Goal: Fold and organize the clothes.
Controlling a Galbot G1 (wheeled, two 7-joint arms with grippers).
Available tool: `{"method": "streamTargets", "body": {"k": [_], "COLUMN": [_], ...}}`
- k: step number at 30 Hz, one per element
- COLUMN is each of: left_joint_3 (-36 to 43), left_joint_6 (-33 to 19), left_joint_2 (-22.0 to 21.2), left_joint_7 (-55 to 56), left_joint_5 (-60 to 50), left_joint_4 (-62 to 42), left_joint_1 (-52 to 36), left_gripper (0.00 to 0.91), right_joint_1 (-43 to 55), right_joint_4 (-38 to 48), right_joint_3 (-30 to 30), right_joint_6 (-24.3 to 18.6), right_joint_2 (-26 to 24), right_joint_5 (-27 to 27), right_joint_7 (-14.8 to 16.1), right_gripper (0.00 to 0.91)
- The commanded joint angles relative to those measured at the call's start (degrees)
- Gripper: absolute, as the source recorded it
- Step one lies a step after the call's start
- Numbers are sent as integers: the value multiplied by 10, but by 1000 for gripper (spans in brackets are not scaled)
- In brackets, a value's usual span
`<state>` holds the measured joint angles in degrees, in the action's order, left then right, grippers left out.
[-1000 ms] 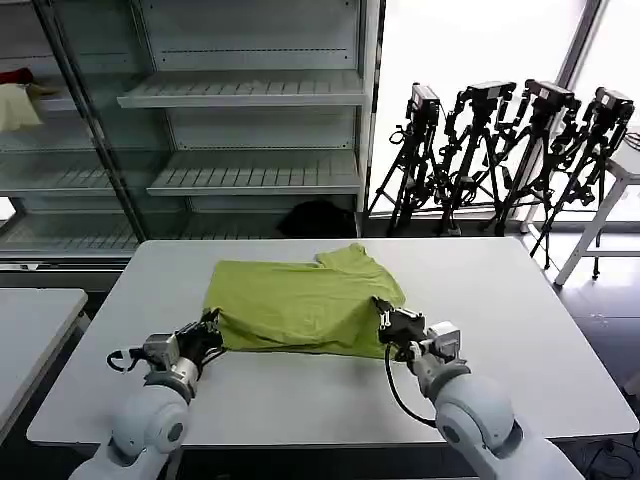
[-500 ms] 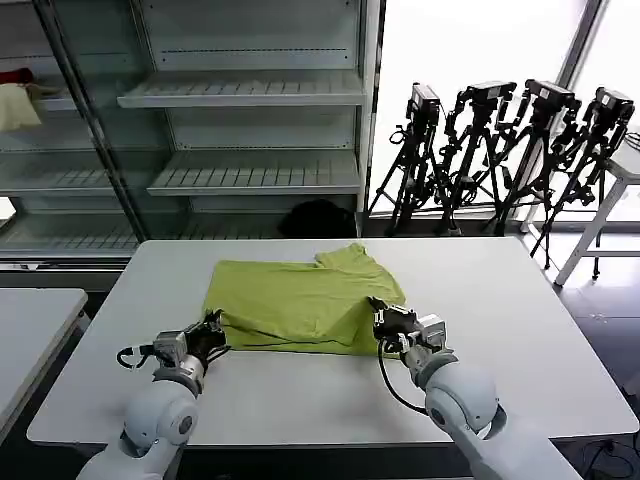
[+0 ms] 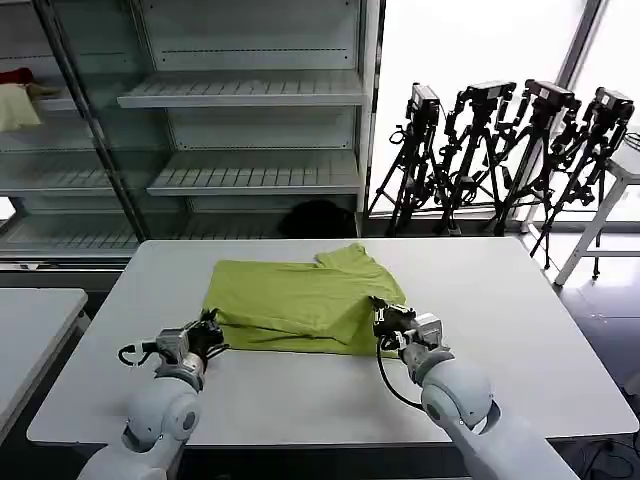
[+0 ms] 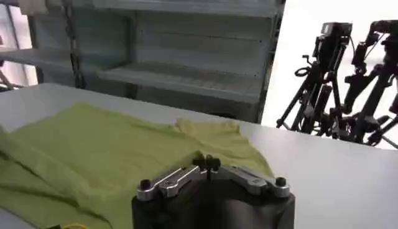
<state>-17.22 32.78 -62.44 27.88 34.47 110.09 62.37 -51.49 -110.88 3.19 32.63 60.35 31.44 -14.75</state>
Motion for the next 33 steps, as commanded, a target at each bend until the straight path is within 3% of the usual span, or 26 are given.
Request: {"method": "streamTargets", "body": {"k": [1,10,17,22,33], "left_joint_3": [1,-22,-68,-77,-96], "left_joint_6": [3,3,4,4,3], "left_joint_2": [0,19,55,51,45], "left_joint_7": [1,7,-61,-87,-107], "left_joint_5": [-14,-20,51,54,60], "left_joint_4": [-2,36,124,109,45], "left_joint_1": [-3,27,118,141,119], "left_gripper": [907,907,907,907,907], "right_joint_1": [2,-11,-128,-198,-246], "right_joint_4": [5,-23,-122,-142,-114], "right_joint_3": [-1,5,77,134,163], "right_joint_6": [4,5,6,6,5], "right_joint_2": [0,-9,-76,-90,-70], "right_joint_5": [-4,1,66,123,135], "right_joint_7": [-1,-5,5,7,12], "right_gripper": [907,907,907,907,907]}}
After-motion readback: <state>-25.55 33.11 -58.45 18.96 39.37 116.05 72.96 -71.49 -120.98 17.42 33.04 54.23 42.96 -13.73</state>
